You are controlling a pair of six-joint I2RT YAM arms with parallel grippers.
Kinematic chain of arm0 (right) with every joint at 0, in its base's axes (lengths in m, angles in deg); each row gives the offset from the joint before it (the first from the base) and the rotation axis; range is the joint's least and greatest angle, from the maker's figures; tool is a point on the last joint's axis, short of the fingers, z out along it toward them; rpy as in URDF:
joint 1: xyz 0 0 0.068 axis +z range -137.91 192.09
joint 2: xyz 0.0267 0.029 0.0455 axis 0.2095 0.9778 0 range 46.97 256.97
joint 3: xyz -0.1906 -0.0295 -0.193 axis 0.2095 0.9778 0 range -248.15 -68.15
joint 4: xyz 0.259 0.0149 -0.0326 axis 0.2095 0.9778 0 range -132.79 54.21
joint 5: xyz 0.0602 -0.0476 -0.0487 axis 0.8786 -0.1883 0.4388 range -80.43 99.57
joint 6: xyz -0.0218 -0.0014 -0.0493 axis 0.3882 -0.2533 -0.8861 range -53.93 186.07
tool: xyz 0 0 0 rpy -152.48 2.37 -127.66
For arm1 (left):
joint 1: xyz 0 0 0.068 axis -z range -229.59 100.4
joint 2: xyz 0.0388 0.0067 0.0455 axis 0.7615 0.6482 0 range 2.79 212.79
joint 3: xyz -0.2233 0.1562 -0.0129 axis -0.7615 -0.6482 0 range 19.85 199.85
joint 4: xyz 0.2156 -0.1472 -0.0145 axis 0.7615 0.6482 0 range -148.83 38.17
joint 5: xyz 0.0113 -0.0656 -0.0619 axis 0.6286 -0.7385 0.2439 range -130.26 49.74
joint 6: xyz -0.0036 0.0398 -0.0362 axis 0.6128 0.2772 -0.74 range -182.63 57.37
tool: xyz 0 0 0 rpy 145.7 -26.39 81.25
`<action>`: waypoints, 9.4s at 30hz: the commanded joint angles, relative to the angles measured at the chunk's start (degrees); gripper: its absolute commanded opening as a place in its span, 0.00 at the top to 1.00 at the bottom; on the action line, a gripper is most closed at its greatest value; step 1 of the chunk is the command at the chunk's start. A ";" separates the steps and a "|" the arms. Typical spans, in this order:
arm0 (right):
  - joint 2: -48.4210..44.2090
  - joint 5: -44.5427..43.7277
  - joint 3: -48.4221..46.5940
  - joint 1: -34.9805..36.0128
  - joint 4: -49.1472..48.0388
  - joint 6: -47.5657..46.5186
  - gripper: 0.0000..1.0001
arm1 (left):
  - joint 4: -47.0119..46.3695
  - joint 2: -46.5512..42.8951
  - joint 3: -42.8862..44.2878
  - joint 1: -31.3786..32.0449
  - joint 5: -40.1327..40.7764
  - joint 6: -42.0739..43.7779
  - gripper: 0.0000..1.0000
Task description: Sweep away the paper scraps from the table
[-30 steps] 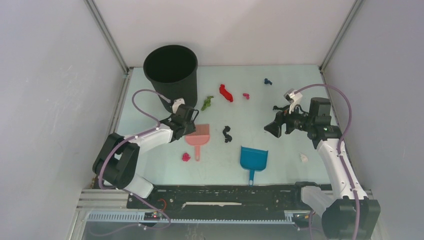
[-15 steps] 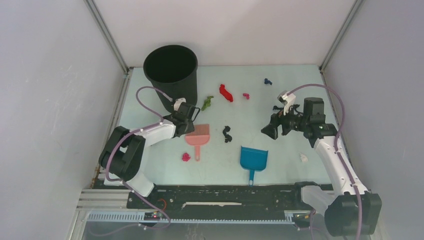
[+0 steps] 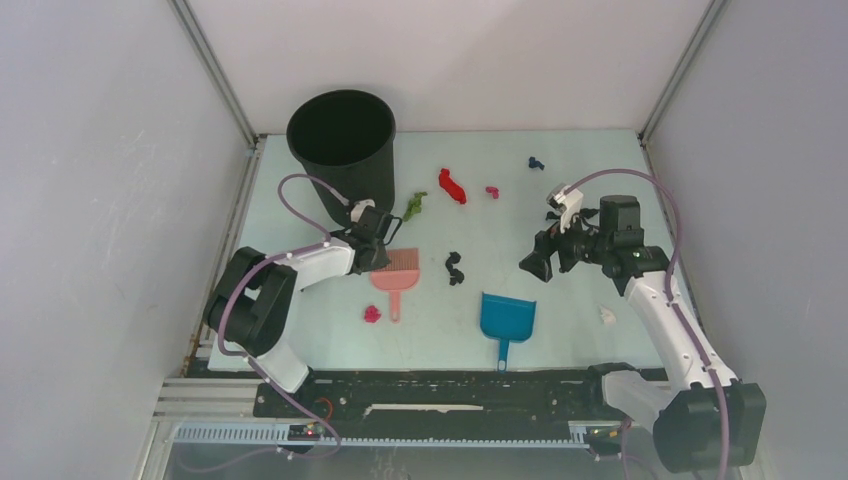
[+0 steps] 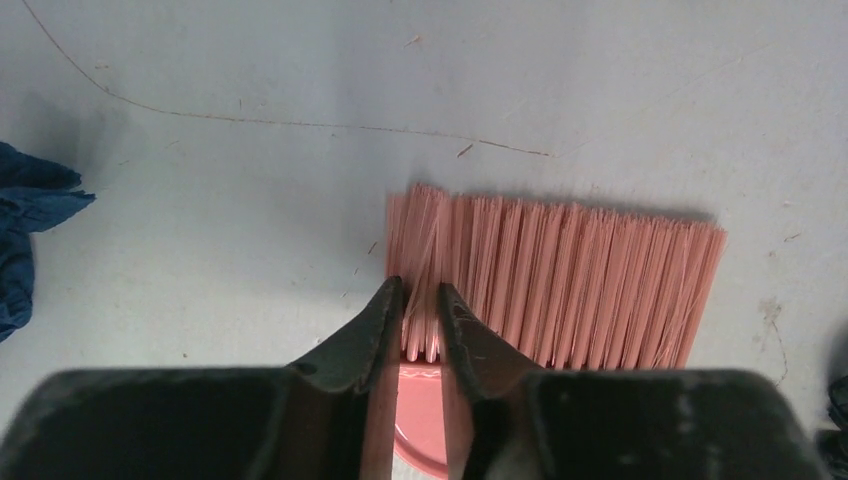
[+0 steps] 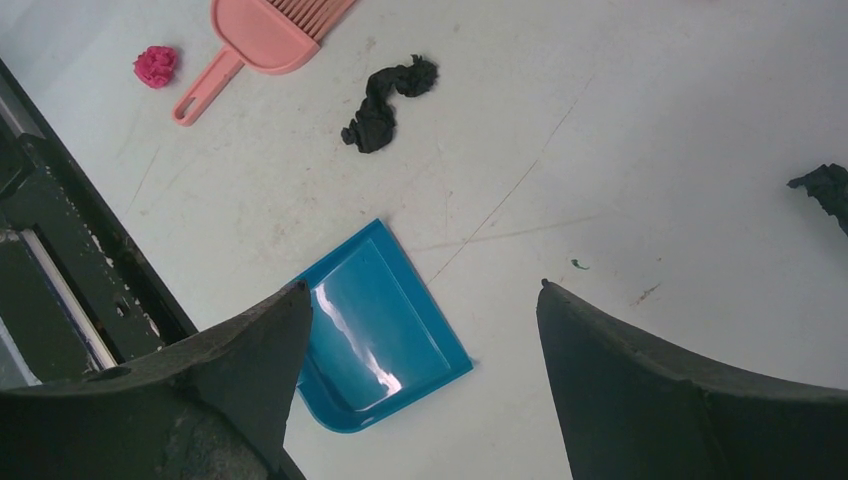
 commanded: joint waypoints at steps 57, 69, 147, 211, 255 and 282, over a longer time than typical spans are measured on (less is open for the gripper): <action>7.65 17.19 -2.08 9.11 -4.85 14.42 0.03 | -17.38 -35.73 -5.72 9.95 -6.98 -14.91 1.00; 2.77 1.66 -7.25 27.38 -2.62 8.65 0.02 | -18.15 -43.59 -7.84 9.88 -5.60 -30.18 1.00; 19.24 16.37 -23.92 31.74 44.58 -19.37 1.00 | -5.22 -38.29 -0.45 22.46 -36.94 29.46 0.32; 14.79 38.94 -16.64 8.25 14.48 6.51 0.26 | -58.25 -24.19 -11.33 3.20 -70.39 -22.24 1.00; 10.84 32.67 -10.78 9.40 -1.16 22.80 0.70 | -51.02 -25.56 -11.52 1.78 -65.38 -17.45 1.00; 8.39 2.91 -9.32 -22.26 -0.32 20.71 1.00 | -1.47 -16.55 5.80 32.31 -9.34 3.12 0.27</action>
